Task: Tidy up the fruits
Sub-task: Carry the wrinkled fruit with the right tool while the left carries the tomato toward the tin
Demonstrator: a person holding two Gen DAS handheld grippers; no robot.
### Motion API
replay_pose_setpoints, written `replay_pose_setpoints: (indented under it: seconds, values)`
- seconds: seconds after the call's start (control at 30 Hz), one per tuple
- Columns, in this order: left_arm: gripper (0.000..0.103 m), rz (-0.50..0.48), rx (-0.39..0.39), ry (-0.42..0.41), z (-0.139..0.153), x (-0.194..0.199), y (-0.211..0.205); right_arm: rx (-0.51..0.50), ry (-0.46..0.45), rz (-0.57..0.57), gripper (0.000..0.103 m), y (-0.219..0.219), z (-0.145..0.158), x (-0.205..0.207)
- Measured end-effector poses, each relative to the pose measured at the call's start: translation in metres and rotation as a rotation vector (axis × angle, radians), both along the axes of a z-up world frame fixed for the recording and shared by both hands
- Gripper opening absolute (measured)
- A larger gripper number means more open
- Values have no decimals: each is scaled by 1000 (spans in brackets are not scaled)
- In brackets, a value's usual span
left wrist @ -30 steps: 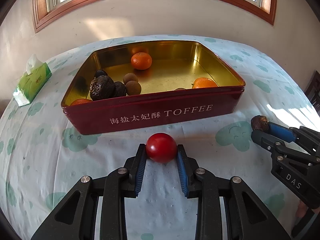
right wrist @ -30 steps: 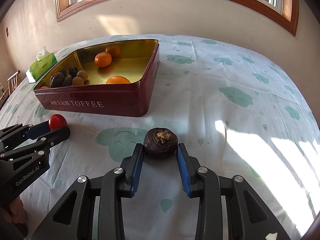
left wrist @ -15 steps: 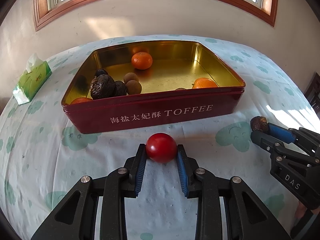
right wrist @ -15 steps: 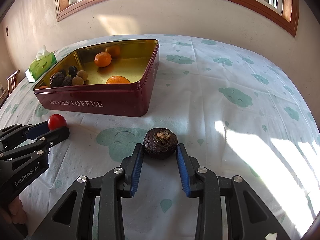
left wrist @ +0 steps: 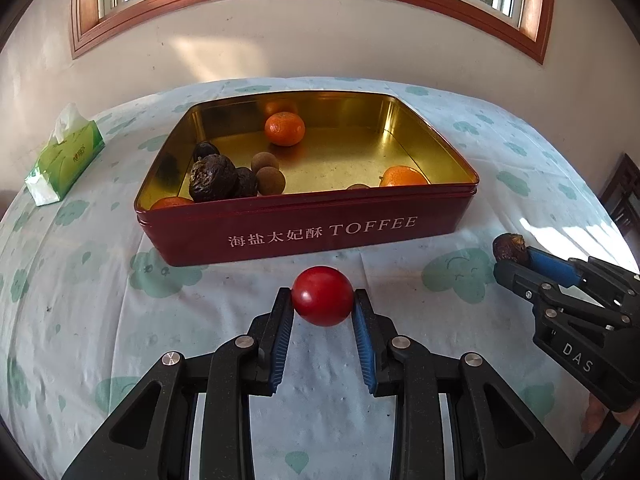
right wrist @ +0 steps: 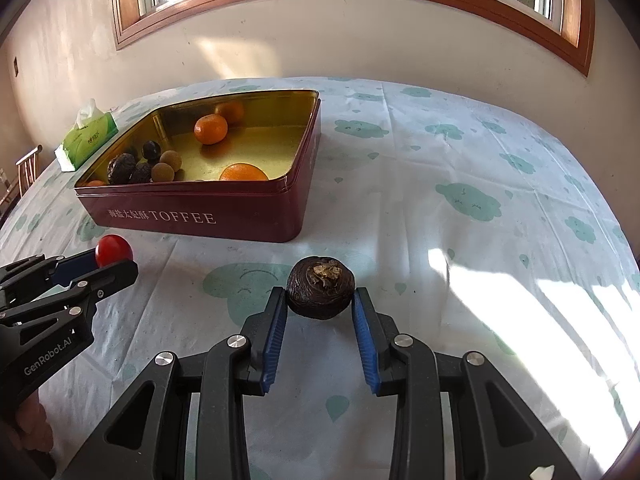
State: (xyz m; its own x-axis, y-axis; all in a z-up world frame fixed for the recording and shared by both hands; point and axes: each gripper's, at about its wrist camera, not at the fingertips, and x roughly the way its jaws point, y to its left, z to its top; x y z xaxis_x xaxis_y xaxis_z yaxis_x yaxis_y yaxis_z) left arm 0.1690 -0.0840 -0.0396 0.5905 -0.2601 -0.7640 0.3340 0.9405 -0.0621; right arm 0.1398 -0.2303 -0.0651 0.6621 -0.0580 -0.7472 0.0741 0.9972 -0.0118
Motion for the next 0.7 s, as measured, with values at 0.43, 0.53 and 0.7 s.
replay_pose_setpoints:
  seconds: [0.43, 0.53, 0.7]
  values:
    - [31, 22, 3, -22, 13, -8, 20, 7, -31, 14, 31, 3, 15, -12]
    - [31, 39, -3, -31, 18, -6, 26, 0, -45, 15, 31, 4, 22, -11]
    - [31, 44, 1, -62, 31, -2, 34, -12, -75, 24, 31, 4, 36, -7]
